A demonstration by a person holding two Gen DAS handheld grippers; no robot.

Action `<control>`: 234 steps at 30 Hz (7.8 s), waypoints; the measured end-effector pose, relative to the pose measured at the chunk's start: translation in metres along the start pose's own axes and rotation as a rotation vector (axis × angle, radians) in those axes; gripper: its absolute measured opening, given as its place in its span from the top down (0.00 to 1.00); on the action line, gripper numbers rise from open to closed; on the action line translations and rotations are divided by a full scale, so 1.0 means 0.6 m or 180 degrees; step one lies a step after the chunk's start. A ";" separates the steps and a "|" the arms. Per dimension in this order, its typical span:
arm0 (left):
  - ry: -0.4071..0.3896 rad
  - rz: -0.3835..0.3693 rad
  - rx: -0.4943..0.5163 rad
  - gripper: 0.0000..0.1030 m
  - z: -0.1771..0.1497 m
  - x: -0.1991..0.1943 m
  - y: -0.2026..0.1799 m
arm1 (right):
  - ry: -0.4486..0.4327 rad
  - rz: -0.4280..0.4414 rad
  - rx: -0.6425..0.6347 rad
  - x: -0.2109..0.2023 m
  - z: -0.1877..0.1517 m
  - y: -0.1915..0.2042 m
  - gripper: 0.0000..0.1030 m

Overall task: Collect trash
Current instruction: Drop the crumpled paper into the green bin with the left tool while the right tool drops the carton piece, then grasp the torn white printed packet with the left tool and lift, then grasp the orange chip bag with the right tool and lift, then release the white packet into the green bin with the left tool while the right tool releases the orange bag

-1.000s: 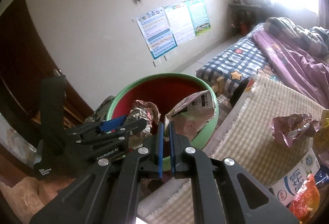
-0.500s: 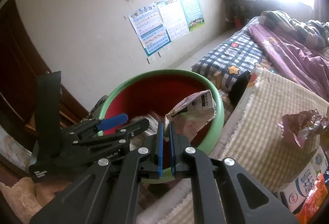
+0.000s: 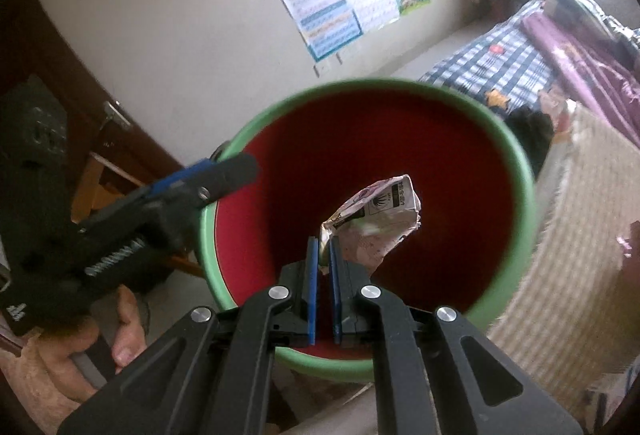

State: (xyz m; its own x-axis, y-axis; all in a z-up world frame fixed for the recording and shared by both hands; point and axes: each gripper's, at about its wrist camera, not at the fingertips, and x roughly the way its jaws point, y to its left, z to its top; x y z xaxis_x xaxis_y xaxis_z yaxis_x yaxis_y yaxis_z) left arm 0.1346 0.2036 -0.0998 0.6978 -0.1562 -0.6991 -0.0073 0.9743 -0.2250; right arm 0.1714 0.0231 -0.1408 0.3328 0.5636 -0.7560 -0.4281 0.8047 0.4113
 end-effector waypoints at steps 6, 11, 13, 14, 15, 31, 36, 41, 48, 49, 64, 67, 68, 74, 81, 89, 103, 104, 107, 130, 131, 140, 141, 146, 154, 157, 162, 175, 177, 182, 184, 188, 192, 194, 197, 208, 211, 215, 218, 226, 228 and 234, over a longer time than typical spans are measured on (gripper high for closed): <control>0.0023 0.0062 -0.0071 0.45 -0.007 -0.002 0.012 | 0.0025 0.0027 0.0032 0.013 -0.008 0.000 0.82; -0.0006 0.0074 -0.0062 0.45 -0.009 -0.010 0.006 | -0.0099 0.0048 0.0061 -0.008 -0.010 -0.005 0.70; -0.0025 0.0078 -0.0042 0.45 -0.009 -0.015 0.002 | -0.0185 0.0016 0.0055 -0.027 -0.004 -0.006 0.70; -0.0038 0.0079 -0.0033 0.45 -0.009 -0.019 0.000 | -0.0236 0.0006 0.0054 -0.039 -0.004 -0.007 0.70; -0.0051 0.0078 -0.0028 0.45 -0.008 -0.022 -0.003 | -0.0308 -0.0012 0.0055 -0.057 -0.003 -0.011 0.70; -0.0203 -0.0069 0.0138 0.45 -0.047 -0.079 -0.129 | -0.0952 -0.0488 0.0213 -0.319 -0.089 -0.117 0.67; -0.0178 -0.0166 0.0301 0.45 -0.075 -0.092 -0.193 | -0.0937 -0.0632 0.0316 -0.367 -0.148 -0.167 0.66; -0.0075 -0.0343 0.0505 0.37 -0.107 -0.097 -0.251 | -0.0915 -0.0729 0.0476 -0.402 -0.210 -0.215 0.66; 0.0245 -0.0789 0.1454 0.27 -0.182 -0.103 -0.357 | -0.0850 -0.0731 0.0731 -0.427 -0.277 -0.279 0.66; 0.0330 -0.0843 0.1638 0.25 -0.195 -0.100 -0.372 | -0.0841 -0.0719 0.0757 -0.429 -0.286 -0.285 0.66; 0.1225 -0.0712 0.3044 0.25 -0.309 -0.012 -0.465 | -0.0786 -0.0551 0.1040 -0.454 -0.344 -0.342 0.66; 0.1336 -0.0701 0.3121 0.25 -0.317 0.002 -0.471 | -0.0783 -0.0517 0.1053 -0.454 -0.343 -0.345 0.66; 0.1347 -0.0706 0.3113 0.31 -0.320 -0.001 -0.472 | -0.0782 -0.0510 0.1050 -0.453 -0.342 -0.345 0.66; 0.1332 -0.0764 0.2898 0.60 -0.309 0.001 -0.472 | -0.0732 -0.0462 0.1045 -0.443 -0.338 -0.347 0.66; 0.1099 -0.0784 0.2331 0.67 -0.267 -0.014 -0.450 | -0.0705 -0.0426 0.0994 -0.437 -0.326 -0.347 0.65; 0.0685 -0.0697 0.1390 0.68 -0.213 -0.042 -0.411 | -0.0615 -0.0400 0.0982 -0.415 -0.311 -0.357 0.61; 0.0316 -0.0572 0.0647 0.68 -0.167 -0.081 -0.371 | -0.0411 -0.0308 0.1175 -0.371 -0.315 -0.384 0.39; 0.0313 -0.0567 0.0629 0.68 -0.168 -0.083 -0.368 | -0.0406 -0.0287 0.1200 -0.369 -0.316 -0.386 0.39; 0.0309 -0.0550 0.0583 0.68 -0.168 -0.084 -0.359 | -0.0366 -0.0205 0.1272 -0.361 -0.316 -0.391 0.39; -0.0006 -0.0258 0.0245 0.67 -0.129 -0.115 -0.260 | -0.1018 -0.0268 0.1130 -0.452 -0.276 -0.322 0.64; -0.0029 -0.0259 0.0246 0.67 -0.127 -0.117 -0.259 | -0.1057 -0.0268 0.1108 -0.456 -0.271 -0.315 0.64; -0.0133 -0.0210 0.0228 0.67 -0.111 -0.124 -0.235 | -0.1060 -0.0310 0.0967 -0.429 -0.231 -0.278 0.64; -0.0133 -0.0206 0.0214 0.67 -0.110 -0.124 -0.230 | -0.1052 -0.0310 0.0953 -0.424 -0.229 -0.274 0.64; -0.0123 -0.0187 0.0174 0.67 -0.104 -0.123 -0.211 | -0.0997 -0.0283 0.0906 -0.400 -0.215 -0.259 0.64; -0.0133 -0.0149 0.0160 0.67 -0.090 -0.120 -0.178 | -0.0903 -0.0251 0.0834 -0.358 -0.188 -0.229 0.64; -0.0116 -0.0146 0.0131 0.67 -0.083 -0.115 -0.160 | -0.0874 -0.0249 0.0823 -0.342 -0.182 -0.216 0.64; -0.0107 -0.0168 0.0126 0.67 -0.068 -0.109 -0.135 | -0.0819 -0.0248 0.0843 -0.317 -0.171 -0.198 0.64; -0.0018 -0.0150 0.0271 0.66 -0.040 -0.073 -0.099 | -0.0891 -0.0291 0.0818 -0.273 -0.120 -0.147 0.63; 0.0005 -0.0166 0.0304 0.66 -0.038 -0.066 -0.096 | -0.0891 -0.0297 0.0788 -0.265 -0.106 -0.138 0.63; 0.0066 -0.0196 0.0371 0.66 -0.034 -0.047 -0.089 | -0.0853 -0.0285 0.0693 -0.235 -0.068 -0.115 0.63; 0.0103 -0.0196 0.0381 0.66 -0.033 -0.039 -0.085 | -0.0831 -0.0279 0.0654 -0.221 -0.051 -0.105 0.63; 0.0137 -0.0142 0.0388 0.66 -0.032 -0.029 -0.078 | -0.0759 -0.0309 0.0582 -0.192 -0.029 -0.085 0.63; 0.0173 -0.0099 0.0377 0.66 -0.028 -0.020 -0.069 | -0.0651 -0.0297 0.0579 -0.162 -0.020 -0.075 0.63; 0.0184 -0.0073 0.0381 0.66 -0.026 -0.016 -0.064 | -0.0605 -0.0298 0.0564 -0.152 -0.017 -0.072 0.63; 0.0218 -0.0085 0.0375 0.66 -0.024 -0.009 -0.060 | -0.0530 -0.0332 0.0513 -0.134 -0.014 -0.064 0.63; 0.0260 -0.0109 0.0395 0.66 -0.023 0.002 -0.055 | -0.0513 -0.0333 0.0486 -0.123 -0.009 -0.053 0.63; 0.0264 -0.0096 0.0396 0.66 -0.019 0.006 -0.050 | -0.0505 -0.0308 0.0477 -0.119 -0.010 -0.053 0.63; 0.0260 -0.0090 0.0382 0.65 -0.020 0.007 -0.043 | -0.0484 -0.0265 0.0466 -0.112 -0.010 -0.049 0.62; 0.0255 -0.0074 0.0381 0.65 -0.022 0.005 -0.043 | -0.0474 -0.0235 0.0426 -0.109 -0.010 -0.043 0.62; 0.0260 -0.0032 0.0343 0.61 -0.030 0.002 -0.028 | -0.0432 -0.0225 0.0358 -0.097 -0.014 -0.034 0.62; 0.0257 -0.0024 0.0340 0.61 -0.031 0.000 -0.029 | -0.0429 -0.0250 0.0343 -0.093 -0.015 -0.033 0.62; 0.0216 -0.0006 0.0301 0.45 -0.032 -0.006 -0.023 | -0.0423 -0.0277 0.0388 -0.086 -0.015 -0.039 0.62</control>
State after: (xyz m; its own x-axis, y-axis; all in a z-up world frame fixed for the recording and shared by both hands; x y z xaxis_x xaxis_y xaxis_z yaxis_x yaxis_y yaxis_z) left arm 0.1184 0.1873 -0.1074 0.6477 -0.1656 -0.7437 0.0638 0.9845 -0.1636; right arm 0.1569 -0.0265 -0.1161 0.4757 0.5041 -0.7209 -0.2906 0.8636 0.4121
